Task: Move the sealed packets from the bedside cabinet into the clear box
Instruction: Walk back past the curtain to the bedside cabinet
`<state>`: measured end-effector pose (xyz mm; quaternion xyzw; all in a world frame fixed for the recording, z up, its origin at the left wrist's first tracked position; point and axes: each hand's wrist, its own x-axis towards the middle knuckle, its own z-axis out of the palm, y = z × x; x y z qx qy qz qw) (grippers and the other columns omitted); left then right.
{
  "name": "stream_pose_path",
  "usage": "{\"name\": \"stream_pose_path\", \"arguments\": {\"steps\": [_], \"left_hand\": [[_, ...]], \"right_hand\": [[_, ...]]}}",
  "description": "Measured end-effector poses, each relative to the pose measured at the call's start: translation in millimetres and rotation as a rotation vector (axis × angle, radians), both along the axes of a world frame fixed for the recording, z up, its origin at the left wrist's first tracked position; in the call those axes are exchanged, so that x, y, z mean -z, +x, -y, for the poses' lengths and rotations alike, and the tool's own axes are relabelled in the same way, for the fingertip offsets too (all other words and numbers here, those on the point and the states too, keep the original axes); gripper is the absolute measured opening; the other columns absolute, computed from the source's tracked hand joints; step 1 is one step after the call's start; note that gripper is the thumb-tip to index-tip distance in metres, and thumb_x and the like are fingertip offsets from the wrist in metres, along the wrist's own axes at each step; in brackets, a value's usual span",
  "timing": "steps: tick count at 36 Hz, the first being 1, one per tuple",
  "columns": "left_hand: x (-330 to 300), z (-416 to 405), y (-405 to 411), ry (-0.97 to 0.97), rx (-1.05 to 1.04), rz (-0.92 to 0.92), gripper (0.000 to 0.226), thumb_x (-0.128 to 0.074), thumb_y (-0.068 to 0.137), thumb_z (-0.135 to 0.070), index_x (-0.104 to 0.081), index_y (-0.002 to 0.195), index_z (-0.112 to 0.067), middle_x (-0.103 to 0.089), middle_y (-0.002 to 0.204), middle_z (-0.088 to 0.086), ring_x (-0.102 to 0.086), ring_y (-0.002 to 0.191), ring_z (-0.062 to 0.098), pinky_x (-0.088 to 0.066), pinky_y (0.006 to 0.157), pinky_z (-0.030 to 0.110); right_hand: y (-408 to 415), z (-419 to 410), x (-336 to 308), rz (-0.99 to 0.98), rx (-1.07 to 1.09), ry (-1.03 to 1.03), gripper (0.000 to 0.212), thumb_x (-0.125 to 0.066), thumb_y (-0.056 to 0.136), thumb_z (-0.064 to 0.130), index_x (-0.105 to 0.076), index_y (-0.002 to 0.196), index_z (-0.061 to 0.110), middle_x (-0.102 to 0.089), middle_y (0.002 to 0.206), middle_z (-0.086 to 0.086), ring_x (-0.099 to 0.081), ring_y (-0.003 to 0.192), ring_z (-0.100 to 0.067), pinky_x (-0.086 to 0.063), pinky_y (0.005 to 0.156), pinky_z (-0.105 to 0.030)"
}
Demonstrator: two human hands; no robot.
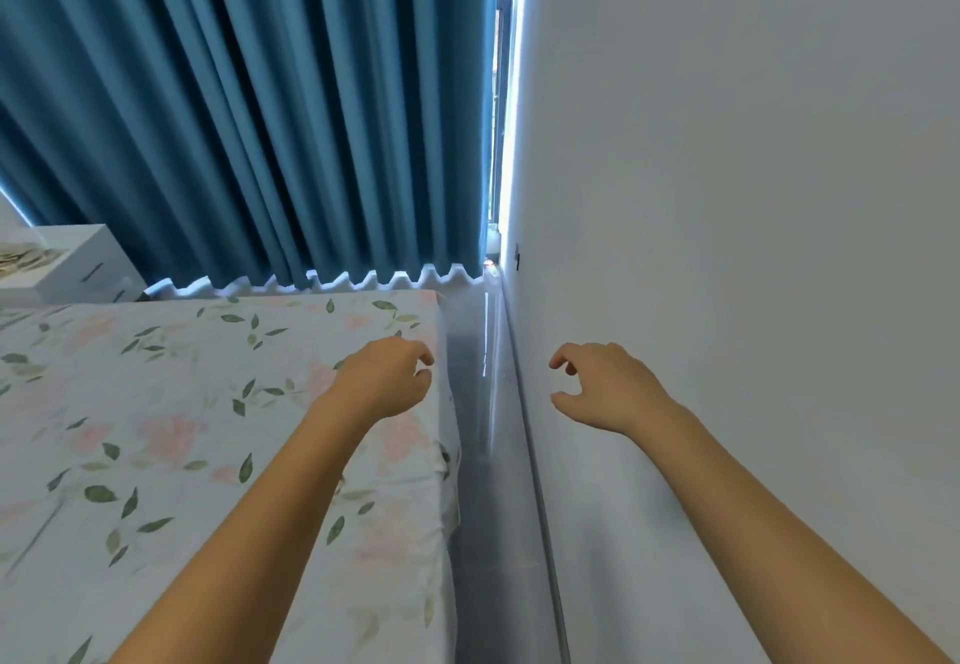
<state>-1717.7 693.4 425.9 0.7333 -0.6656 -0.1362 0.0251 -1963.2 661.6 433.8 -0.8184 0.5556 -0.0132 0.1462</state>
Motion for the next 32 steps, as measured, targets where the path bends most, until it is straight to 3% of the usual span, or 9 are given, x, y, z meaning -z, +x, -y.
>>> {"name": "stream_pose_path", "arguments": {"steps": [7, 23, 32], "left_hand": [[-7, 115, 46, -0.01, -0.073, -0.004, 0.03, -0.043, 0.096, -0.032, -0.054, 0.122, -0.021, -0.059, 0.124, 0.0, -0.056, 0.108, 0.021, -0.05, 0.089, 0.037], [29, 396, 115, -0.011, -0.138, -0.078, 0.045, -0.045, 0.096, -0.031, -0.039, 0.14, -0.02, -0.056, 0.131, 0.0, -0.052, 0.119, 0.022, -0.046, 0.091, 0.034], [16, 579, 138, -0.024, -0.109, -0.06, 0.04, -0.043, 0.096, -0.03, -0.046, 0.134, -0.022, -0.055, 0.129, 0.0, -0.056, 0.111, 0.022, -0.048, 0.091, 0.039]], "right_hand": [[51, 132, -2, -0.014, -0.032, -0.045, 0.035, -0.045, 0.095, 0.031, -0.048, 0.13, 0.027, -0.059, 0.121, 0.001, -0.051, 0.113, -0.023, -0.041, 0.093, -0.037], [133, 442, 15, -0.066, -0.072, -0.028, 0.038, -0.049, 0.092, 0.031, -0.048, 0.13, 0.026, -0.057, 0.123, 0.001, -0.051, 0.115, -0.023, -0.042, 0.095, -0.038], [166, 620, 8, -0.108, -0.047, -0.049, 0.035, -0.047, 0.091, 0.029, -0.049, 0.126, 0.026, -0.058, 0.119, 0.002, -0.051, 0.113, -0.023, -0.039, 0.09, -0.034]]}}
